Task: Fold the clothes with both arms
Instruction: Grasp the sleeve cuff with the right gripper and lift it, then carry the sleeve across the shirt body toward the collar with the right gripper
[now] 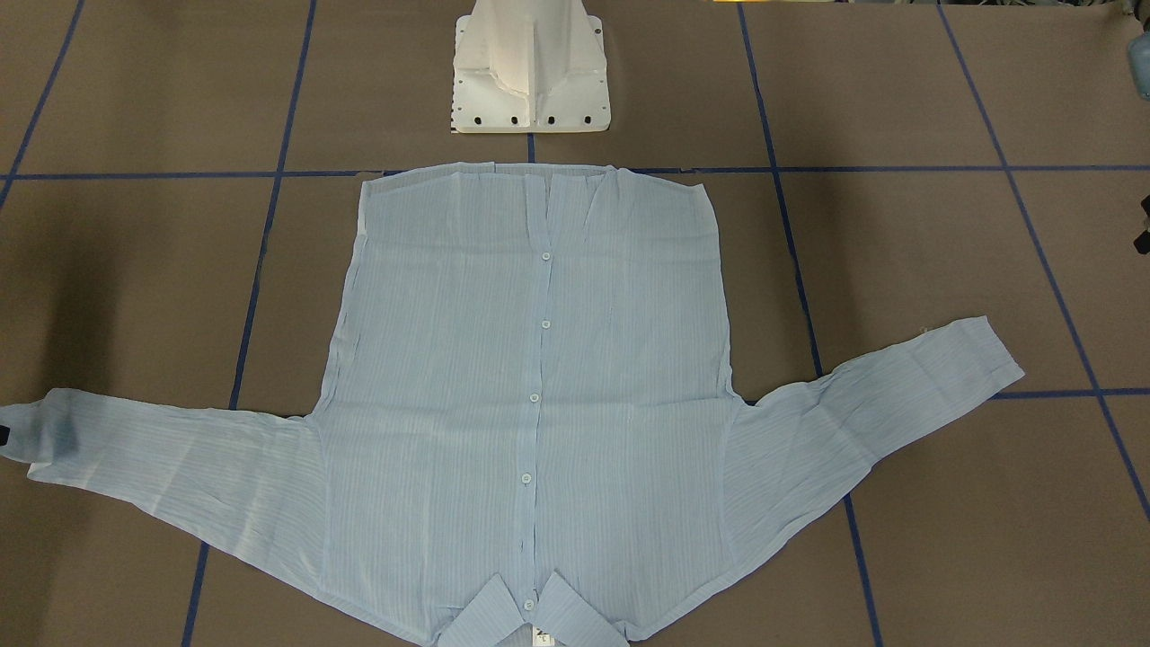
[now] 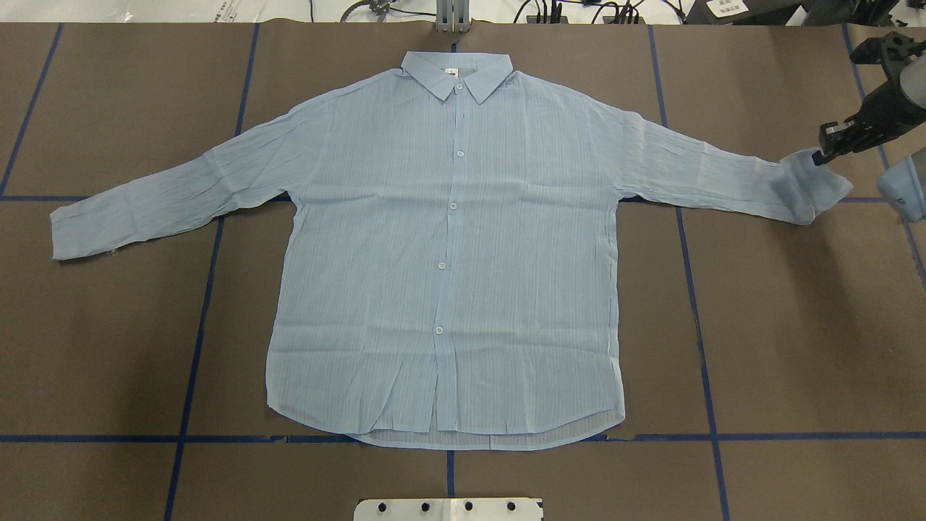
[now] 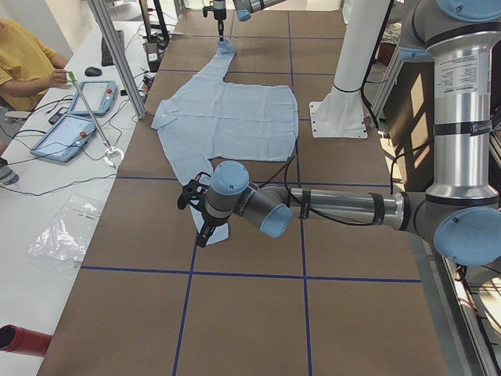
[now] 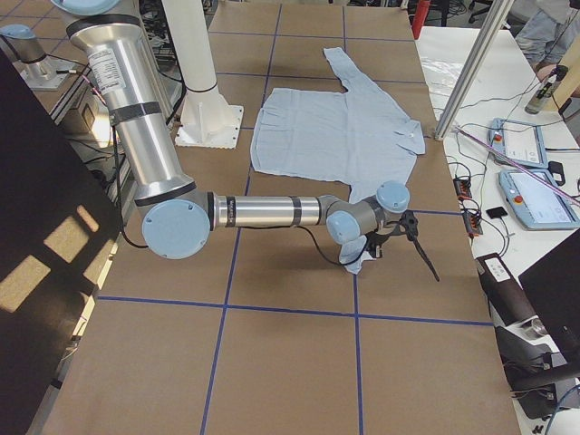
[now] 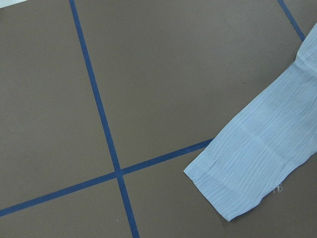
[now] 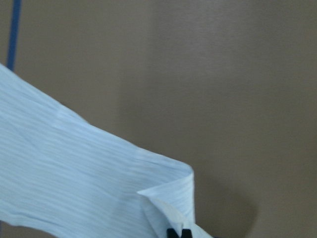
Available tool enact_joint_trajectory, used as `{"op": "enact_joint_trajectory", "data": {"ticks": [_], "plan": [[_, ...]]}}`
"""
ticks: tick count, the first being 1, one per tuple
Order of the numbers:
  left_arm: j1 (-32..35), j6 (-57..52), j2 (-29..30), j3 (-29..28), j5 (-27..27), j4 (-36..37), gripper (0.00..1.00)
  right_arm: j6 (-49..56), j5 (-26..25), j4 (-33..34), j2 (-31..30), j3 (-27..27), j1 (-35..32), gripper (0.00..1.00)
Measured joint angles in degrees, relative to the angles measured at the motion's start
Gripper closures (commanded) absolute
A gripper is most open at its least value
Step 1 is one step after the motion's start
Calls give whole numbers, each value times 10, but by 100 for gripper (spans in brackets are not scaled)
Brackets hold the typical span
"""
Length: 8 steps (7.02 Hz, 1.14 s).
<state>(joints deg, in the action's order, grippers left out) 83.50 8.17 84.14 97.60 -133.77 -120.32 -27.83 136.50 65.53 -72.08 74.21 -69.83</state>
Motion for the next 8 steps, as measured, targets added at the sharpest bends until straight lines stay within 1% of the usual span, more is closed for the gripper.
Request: {"op": "enact_joint_trajectory", "data": {"ticks": [1,2,3,4,5,6,7,8], "plan": [[0,0,1,0,0,0,0,-87,-1,-1,7,45,38,100],[0,0,4,-1,0,-1,0,-189,-20,-2,31,73,86,100],[0,0,6,-2,0,-4,0,-289,-64,-1,74,82,144,100],[-1,-1,6,-3,1,-9,0,-375,-124,1,131,68,198,100],[-1,-1,7,-4,1,-11,0,-448,-184,0,208,19,238,100],[-1,-1,7,-4,1,-14,0,-498,-220,-3,293,-47,262,100],[-1,-1,7,-3,-1,-18,0,-527,-240,-10,358,-101,273,100],[-1,-1,7,-3,-2,-19,0,-555,-259,-24,403,-141,281,100]]}}
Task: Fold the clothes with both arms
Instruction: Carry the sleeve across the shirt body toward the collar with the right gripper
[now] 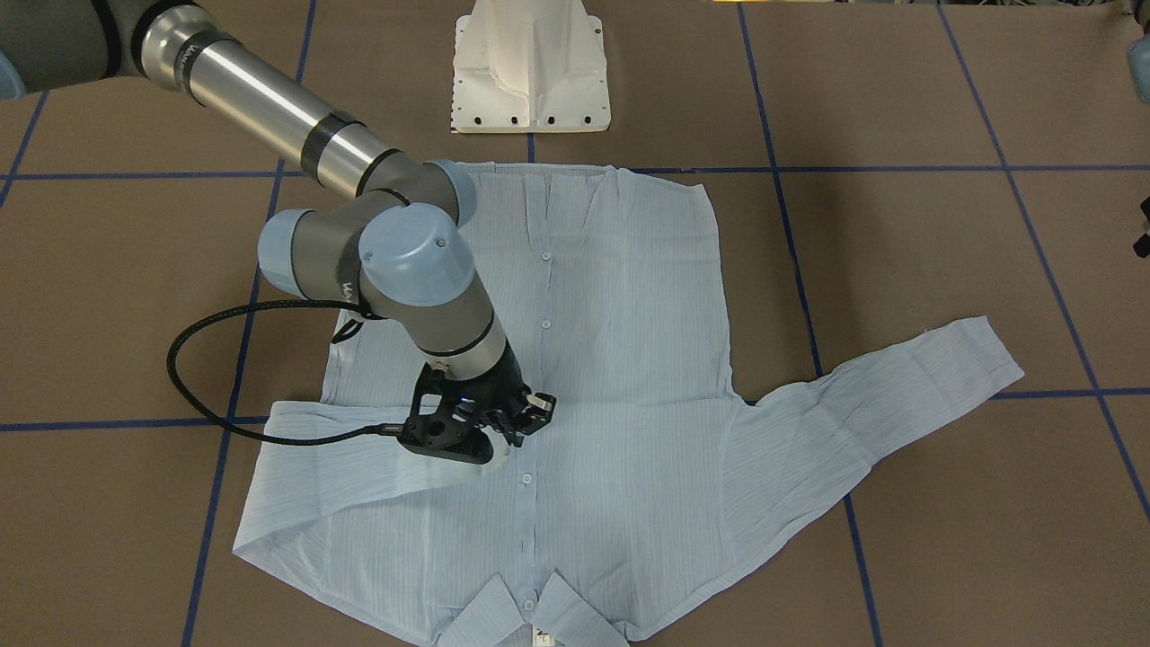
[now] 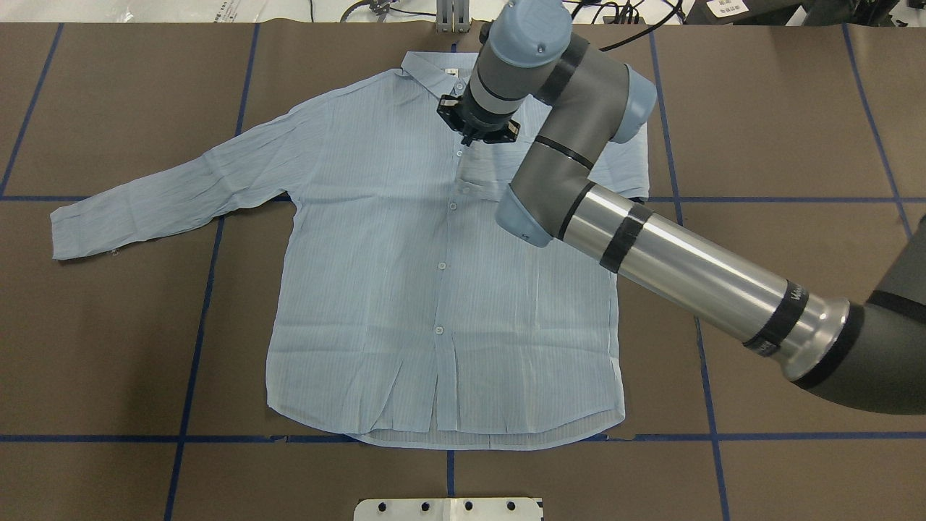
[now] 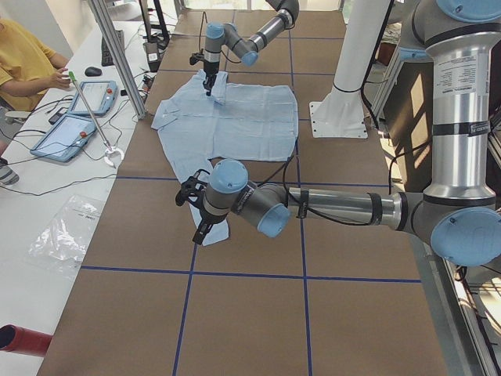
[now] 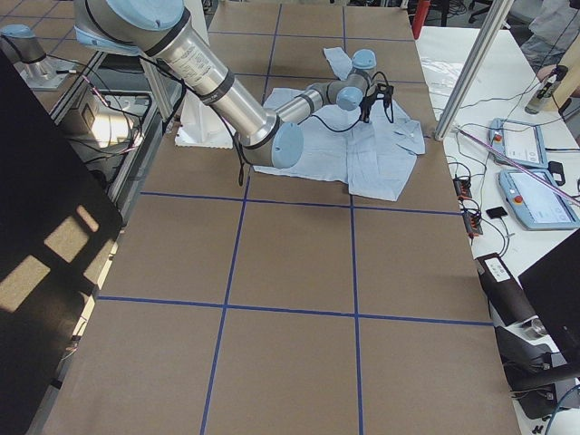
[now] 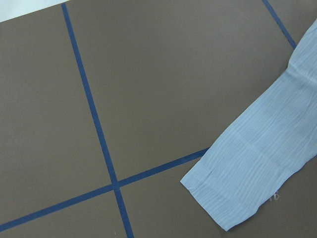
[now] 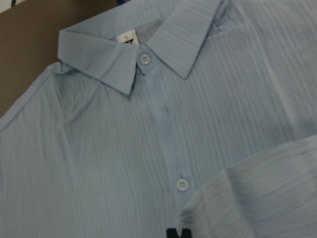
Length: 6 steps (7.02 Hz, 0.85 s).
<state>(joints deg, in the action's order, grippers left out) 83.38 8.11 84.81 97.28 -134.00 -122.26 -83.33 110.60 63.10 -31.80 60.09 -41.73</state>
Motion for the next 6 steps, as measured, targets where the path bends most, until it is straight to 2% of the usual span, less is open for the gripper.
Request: {"op": "enact_joint_trajectory", "data": {"ticks": [3,5,6], "plan": [[-1,0,0,1,-4,-5,0,-63,-49,-35,74,-77,26,100],[-1,-1,0,0,-8,-10,0,-84,-66,-38,90,-93,36,100],[-1,-1,0,0,-8,-10,0,-92,-70,-38,95,-97,40,61]]}}
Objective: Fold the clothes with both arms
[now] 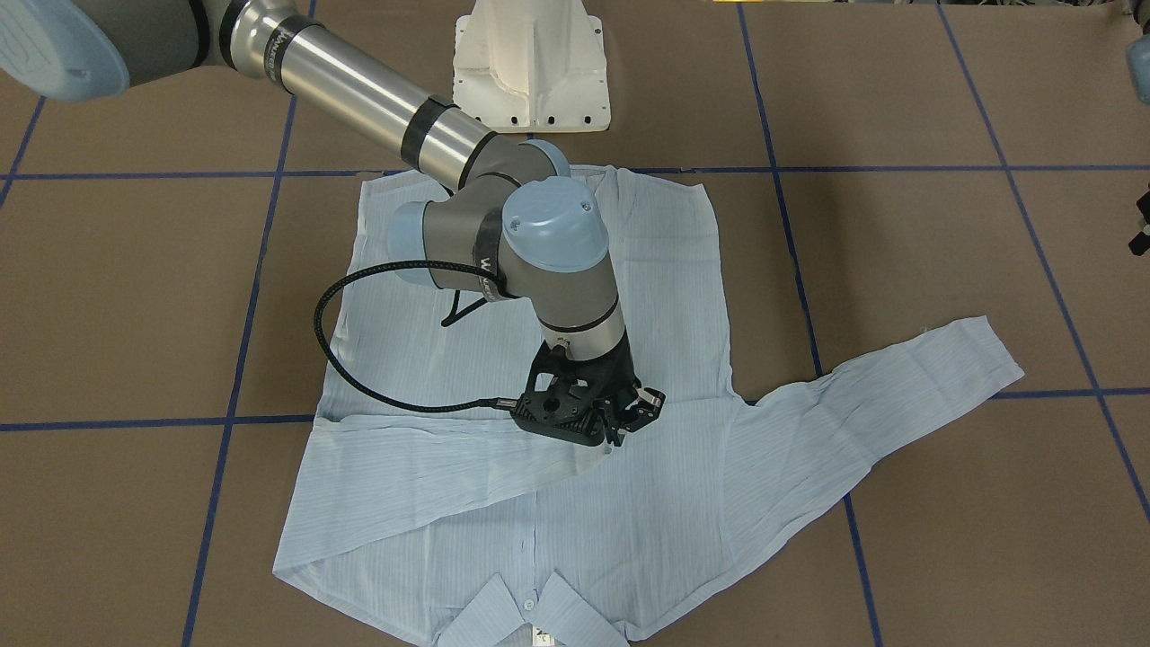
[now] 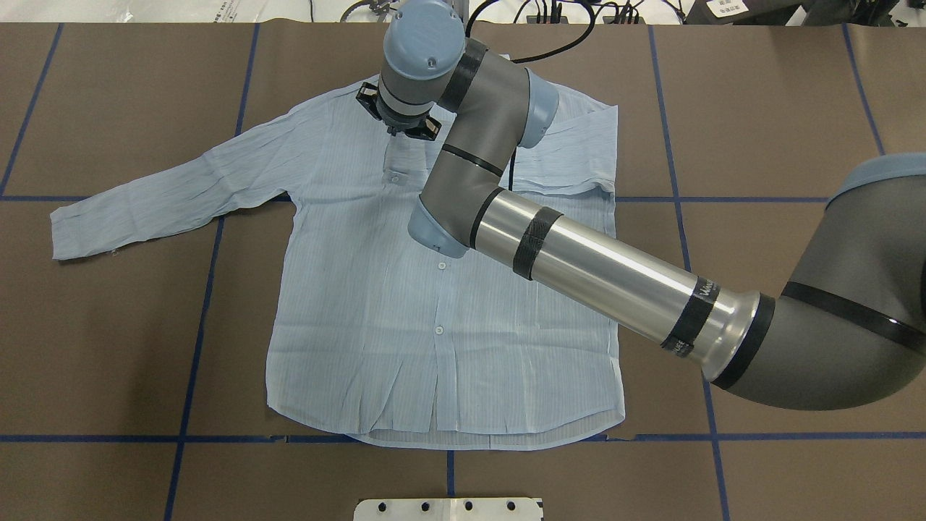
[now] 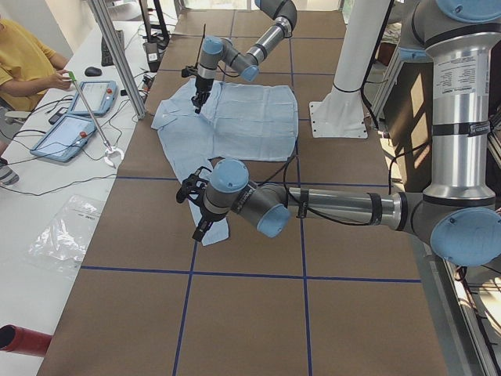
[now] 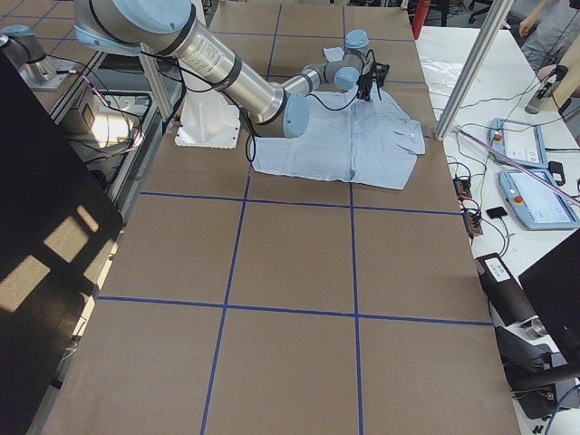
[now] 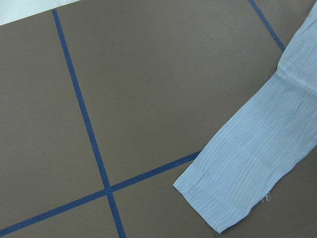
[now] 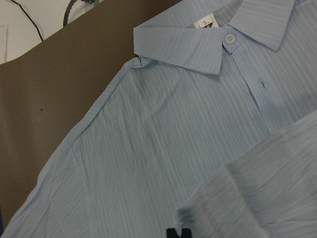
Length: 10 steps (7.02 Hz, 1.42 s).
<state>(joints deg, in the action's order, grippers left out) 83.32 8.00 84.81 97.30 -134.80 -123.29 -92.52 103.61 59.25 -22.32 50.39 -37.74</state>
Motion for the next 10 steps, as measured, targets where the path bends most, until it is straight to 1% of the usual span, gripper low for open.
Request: {"op": "enact_joint_trajectory", "data": {"ticks": [1,2,5,7,8,9,10], "plan": [[-1,0,0,0,0,0,0,-6,-3,0,5,-6,2,8],[-2,1,0,-1,0,0,0,-11,-6,-1,10,-12,4,2],[-11,2,3,-11,0,2,0,-18,-20,-1,24,-18,12,0],[-22,31,27,-59,1,0,0,-27,-21,3,28,-7,12,0],[-28,69,43,-77,3,-1,0,-26,-16,13,15,18,9,0],[-42,110,52,-90,4,-8,0,-24,-1,33,-21,71,1,0],[-69,162,60,-108,4,-26,0,-20,26,52,-69,133,-13,1]]}}
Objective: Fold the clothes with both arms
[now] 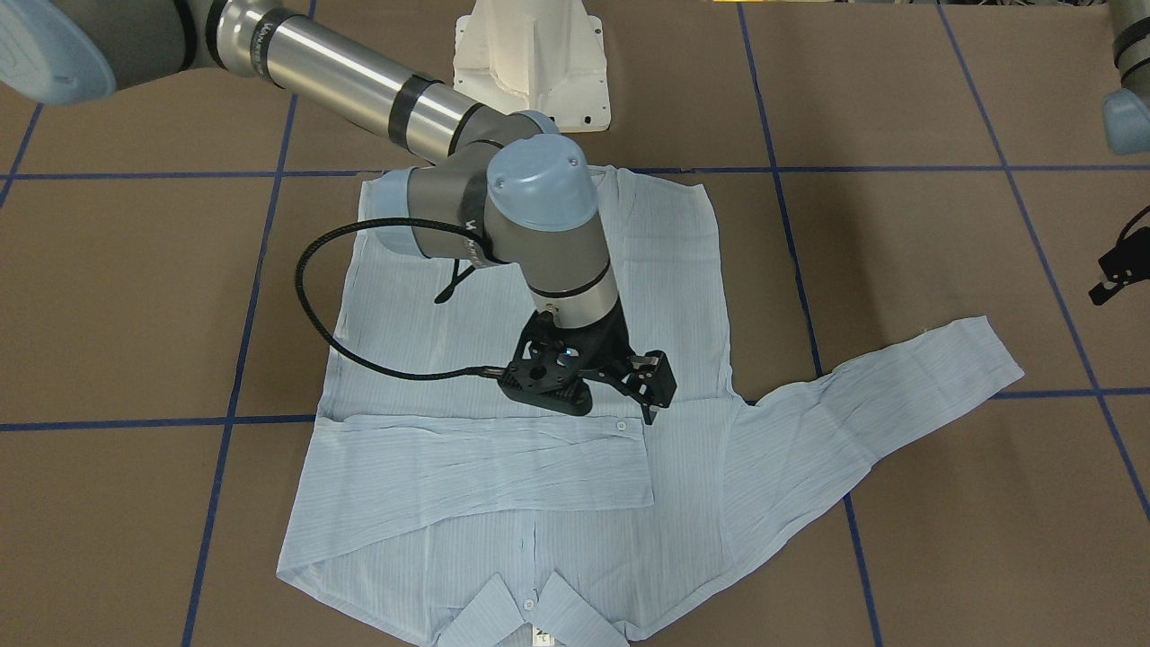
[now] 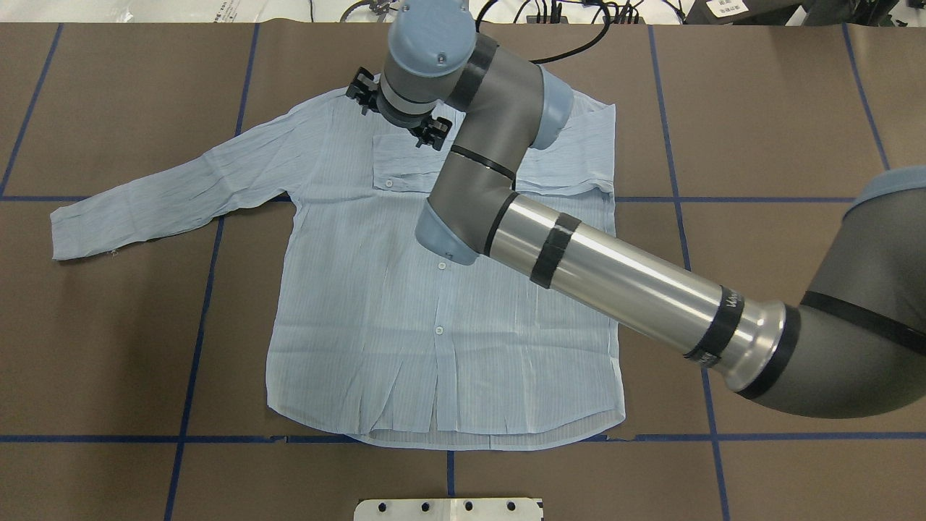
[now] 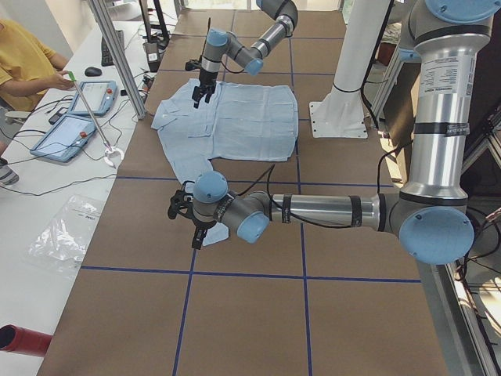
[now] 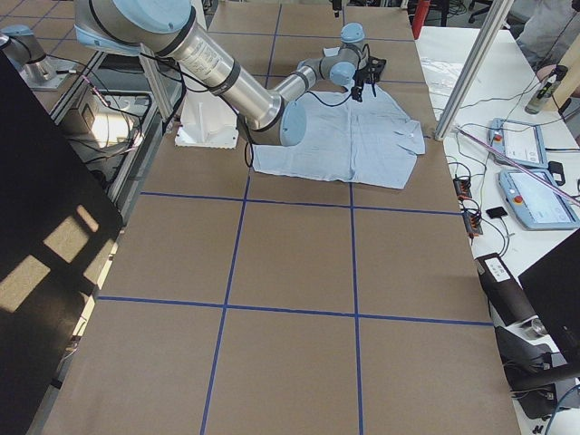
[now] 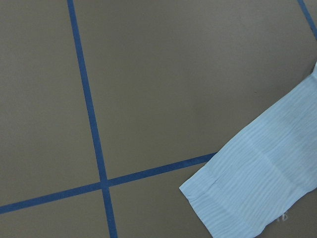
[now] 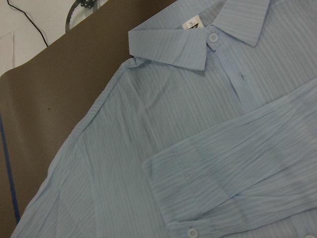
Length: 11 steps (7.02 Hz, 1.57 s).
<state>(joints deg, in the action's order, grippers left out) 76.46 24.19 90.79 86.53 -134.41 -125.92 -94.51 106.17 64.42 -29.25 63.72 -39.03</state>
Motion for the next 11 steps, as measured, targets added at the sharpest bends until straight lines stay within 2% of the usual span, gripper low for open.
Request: {"op": "enact_joint_trajectory", "data": {"ticks": [3,4,5,6,7,8,9,11], "plan": [[-108,227,10,-74,3,-143,2,39,65,11,-179,179,-48,1],[-126,256,9,-93,3,-169,5,57,73,11,-218,216,-56,1],[-135,267,8,-106,4,-181,12,65,76,11,-238,232,-59,1],[-140,271,8,-113,4,-185,24,68,77,11,-246,238,-60,1],[-143,273,8,-117,4,-186,56,69,77,11,-248,240,-61,1],[-144,279,8,-118,4,-186,82,70,77,11,-249,241,-62,1],[-144,289,8,-118,3,-187,98,70,76,11,-249,243,-62,1],[-144,297,7,-117,4,-186,100,70,76,11,-251,246,-63,1]]}}
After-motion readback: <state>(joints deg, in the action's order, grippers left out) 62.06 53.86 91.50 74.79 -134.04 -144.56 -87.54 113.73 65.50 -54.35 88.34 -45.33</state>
